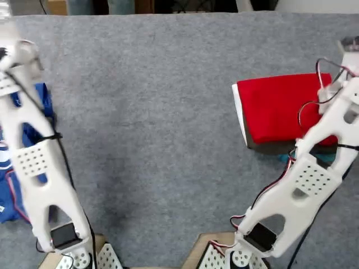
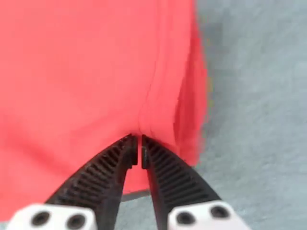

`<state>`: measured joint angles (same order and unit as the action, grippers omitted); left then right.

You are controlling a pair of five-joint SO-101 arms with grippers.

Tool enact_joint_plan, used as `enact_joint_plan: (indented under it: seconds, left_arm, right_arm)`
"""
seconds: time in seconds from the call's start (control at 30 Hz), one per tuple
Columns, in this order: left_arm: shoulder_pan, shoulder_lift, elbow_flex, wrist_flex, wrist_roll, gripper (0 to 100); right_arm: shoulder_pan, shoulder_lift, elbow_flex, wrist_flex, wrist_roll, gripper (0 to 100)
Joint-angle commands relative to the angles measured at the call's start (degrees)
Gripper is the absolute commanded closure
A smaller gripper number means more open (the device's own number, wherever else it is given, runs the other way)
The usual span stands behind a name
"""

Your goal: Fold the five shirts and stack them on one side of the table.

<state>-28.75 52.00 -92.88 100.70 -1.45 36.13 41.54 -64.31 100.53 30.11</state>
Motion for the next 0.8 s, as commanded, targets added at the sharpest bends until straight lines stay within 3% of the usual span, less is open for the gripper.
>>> enact_joint_plan:
  seconds: [0.0, 0.2, 0.33, 0.47, 0.57, 0.67, 0.77]
  left_arm:
    - [-7.52, -9.93, 0.22, 0.35, -0.7, 94]
    - [-23.6, -21.45, 26.24, 0.35, -2.73, 74]
    - [-27.21, -21.98, 54.81, -0.7, -13.63, 75]
    - [-27.21, -19.25, 79.08, -12.75, -16.35, 75]
    - [-27.03, -18.64, 86.55, -18.9, -16.7, 83]
    - [-25.1, -18.64, 87.69, -19.52, -16.7, 98]
    - [-23.34, -19.78, 86.46, -15.03, -16.44, 97]
  right_arm:
    - [-1.05, -8.4, -5.76, 0.62, 1.85, 97.2]
    - [-2.55, -16.13, -5.58, 0.62, 2.29, 97.2]
    - [-5.98, -19.03, -4.09, 0.7, 2.02, 97.2]
    - [-12.22, -22.73, 2.95, 0.7, 2.02, 97.2]
    - [-17.58, -25.98, 8.57, 0.7, 2.02, 97.2]
    - [-22.24, -29.05, 12.44, 0.7, 2.02, 97.2]
    - [-25.67, -31.6, 14.37, 0.7, 2.02, 97.2]
